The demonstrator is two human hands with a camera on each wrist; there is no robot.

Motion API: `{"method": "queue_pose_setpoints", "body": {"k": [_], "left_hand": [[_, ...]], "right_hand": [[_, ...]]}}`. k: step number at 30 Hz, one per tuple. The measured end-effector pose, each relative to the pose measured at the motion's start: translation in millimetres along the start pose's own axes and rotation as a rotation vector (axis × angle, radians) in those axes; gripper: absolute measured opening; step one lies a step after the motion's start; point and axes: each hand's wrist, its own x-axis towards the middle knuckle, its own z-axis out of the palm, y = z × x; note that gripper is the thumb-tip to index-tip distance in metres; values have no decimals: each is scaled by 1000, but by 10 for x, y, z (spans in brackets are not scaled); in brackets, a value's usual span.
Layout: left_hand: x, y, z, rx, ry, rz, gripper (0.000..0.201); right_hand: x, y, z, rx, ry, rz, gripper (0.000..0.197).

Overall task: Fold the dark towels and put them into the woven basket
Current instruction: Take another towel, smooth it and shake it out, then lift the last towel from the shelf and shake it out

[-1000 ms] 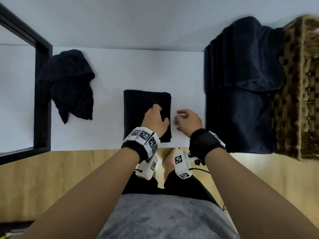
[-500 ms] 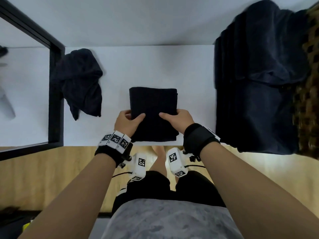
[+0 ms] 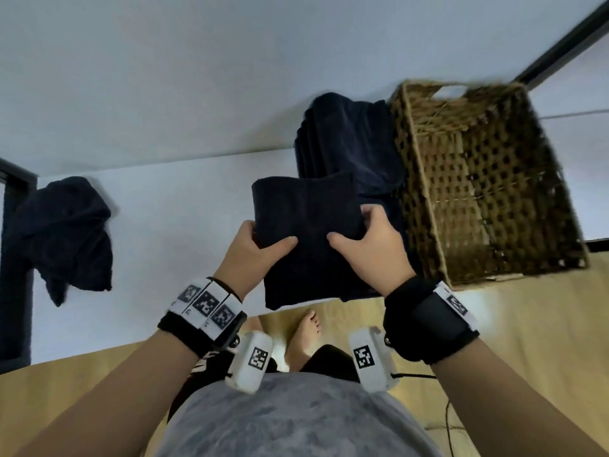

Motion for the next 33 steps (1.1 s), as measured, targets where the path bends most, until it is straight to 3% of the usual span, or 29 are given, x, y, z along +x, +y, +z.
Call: {"method": "queue_pose_setpoints", "body": {"k": [3, 7, 12, 16, 19, 22, 25, 28, 31, 33], "left_hand": [[11, 178, 513, 46, -47, 72, 44], [42, 276, 928, 88, -66, 76, 49], [93, 166, 1097, 248, -104, 28, 64], [120, 133, 1051, 341, -34, 41, 73], [58, 151, 1055, 419, 15, 212, 77], [46, 107, 1092, 718, -10, 377, 65], [70, 86, 1128, 862, -116, 242, 60], [116, 146, 1117, 887, -168, 194, 62], [115, 242, 1011, 786, -227, 168, 60], [93, 296, 835, 652, -230, 151, 56]], "right_hand": [[-32, 130, -471, -22, 126, -5, 51], [-20, 311, -776, -28, 175, -6, 55], [20, 506, -847, -120, 147, -35, 57], [15, 570, -742, -277, 199, -204, 50], [63, 606, -598, -315, 91, -213, 51], [152, 660, -481, -362, -60, -141, 59], [226, 717, -454, -426, -134, -57, 64], [285, 707, -463, -454, -135, -39, 64], [273, 574, -452, -417, -113, -46, 59], [245, 420, -400, -374, -40, -129, 50]]}}
